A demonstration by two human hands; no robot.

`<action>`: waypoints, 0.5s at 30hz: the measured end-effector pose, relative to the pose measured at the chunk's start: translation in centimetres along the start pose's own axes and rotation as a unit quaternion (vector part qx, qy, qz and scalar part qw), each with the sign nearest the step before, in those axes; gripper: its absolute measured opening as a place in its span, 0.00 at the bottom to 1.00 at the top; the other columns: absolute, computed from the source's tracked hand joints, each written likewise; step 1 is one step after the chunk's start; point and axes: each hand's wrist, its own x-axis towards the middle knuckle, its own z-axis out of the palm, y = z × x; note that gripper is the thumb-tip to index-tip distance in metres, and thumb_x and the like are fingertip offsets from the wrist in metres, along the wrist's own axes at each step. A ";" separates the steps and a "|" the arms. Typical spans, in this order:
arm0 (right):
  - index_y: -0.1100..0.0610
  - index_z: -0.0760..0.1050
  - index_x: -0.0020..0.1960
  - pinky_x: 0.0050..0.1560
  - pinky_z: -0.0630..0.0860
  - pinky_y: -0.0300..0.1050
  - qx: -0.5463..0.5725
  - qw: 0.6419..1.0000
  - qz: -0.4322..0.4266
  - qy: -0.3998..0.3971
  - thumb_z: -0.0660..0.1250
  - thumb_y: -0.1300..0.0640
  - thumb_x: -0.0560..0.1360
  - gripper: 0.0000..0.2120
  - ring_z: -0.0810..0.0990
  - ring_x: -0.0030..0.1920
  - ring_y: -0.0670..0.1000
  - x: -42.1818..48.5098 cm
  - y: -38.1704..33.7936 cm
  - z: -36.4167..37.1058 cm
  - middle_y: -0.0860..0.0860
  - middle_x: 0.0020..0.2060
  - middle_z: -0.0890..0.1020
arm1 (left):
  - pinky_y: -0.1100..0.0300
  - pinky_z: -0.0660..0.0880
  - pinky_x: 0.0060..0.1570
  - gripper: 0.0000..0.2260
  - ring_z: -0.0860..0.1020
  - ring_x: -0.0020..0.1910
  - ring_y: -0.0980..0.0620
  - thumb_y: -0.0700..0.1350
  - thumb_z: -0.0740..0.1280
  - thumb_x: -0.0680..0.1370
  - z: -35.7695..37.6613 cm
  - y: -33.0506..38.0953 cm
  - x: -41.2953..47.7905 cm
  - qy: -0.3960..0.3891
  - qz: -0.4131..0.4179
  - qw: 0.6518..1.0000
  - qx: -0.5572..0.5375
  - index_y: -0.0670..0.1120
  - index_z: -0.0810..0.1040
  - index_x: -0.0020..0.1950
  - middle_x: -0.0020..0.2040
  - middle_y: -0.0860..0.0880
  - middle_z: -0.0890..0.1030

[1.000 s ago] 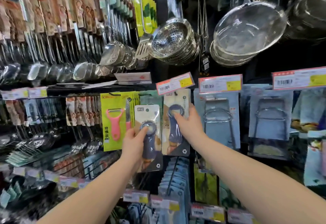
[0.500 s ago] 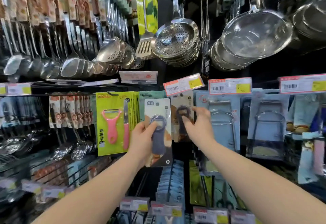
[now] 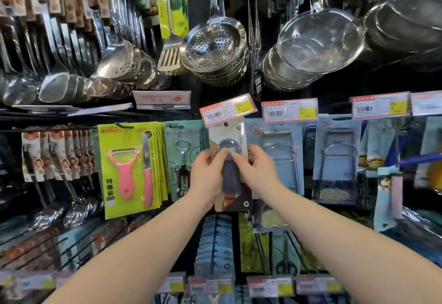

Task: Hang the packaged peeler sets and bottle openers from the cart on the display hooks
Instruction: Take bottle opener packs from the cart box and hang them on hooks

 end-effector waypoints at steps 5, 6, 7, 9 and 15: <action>0.45 0.72 0.44 0.37 0.71 0.38 -0.026 1.000 -0.004 0.004 0.66 0.51 0.75 0.03 0.76 0.39 0.43 0.8 -0.1 0.2 0.42 0.37 0.78 | 0.64 0.75 0.32 0.05 0.79 0.33 0.59 0.47 0.67 0.77 0.1 -0.4 0.8 0.014 0.009 1.000 0.000 0.47 0.75 0.42 0.36 0.51 0.79; 0.47 0.73 0.46 0.39 0.72 0.40 -0.021 1.000 0.006 0.001 0.66 0.51 0.75 0.02 0.78 0.41 0.46 0.9 0.0 0.3 0.45 0.39 0.80 | 0.63 0.75 0.33 0.05 0.80 0.34 0.59 0.47 0.67 0.76 0.1 -0.4 0.9 0.015 0.009 1.000 0.008 0.48 0.76 0.42 0.36 0.51 0.80; 0.48 0.74 0.48 0.39 0.72 0.41 -0.019 1.000 0.013 0.001 0.66 0.50 0.75 0.03 0.78 0.43 0.48 1.0 0.2 0.3 0.46 0.40 0.80 | 0.59 0.76 0.36 0.05 0.80 0.35 0.56 0.47 0.68 0.76 0.2 -0.4 1.1 0.016 0.007 1.000 0.022 0.48 0.76 0.42 0.37 0.50 0.80; 0.50 0.74 0.50 0.35 0.69 0.39 -0.029 0.999 0.027 0.004 0.66 0.49 0.74 0.07 0.77 0.39 0.47 1.4 0.8 0.4 0.44 0.36 0.78 | 0.53 0.75 0.43 0.05 0.79 0.40 0.50 0.48 0.68 0.76 0.2 -0.6 1.5 0.017 0.003 0.998 0.062 0.48 0.75 0.42 0.38 0.48 0.79; 0.51 0.68 0.52 0.30 0.64 0.42 -0.117 0.991 0.069 0.003 0.66 0.44 0.73 0.14 0.73 0.34 0.49 3.3 2.4 0.9 0.46 0.30 0.73 | 0.56 0.73 0.42 0.10 0.77 0.45 0.48 0.51 0.67 0.75 0.1 -1.0 3.4 0.025 0.003 0.982 0.187 0.49 0.71 0.52 0.45 0.47 0.78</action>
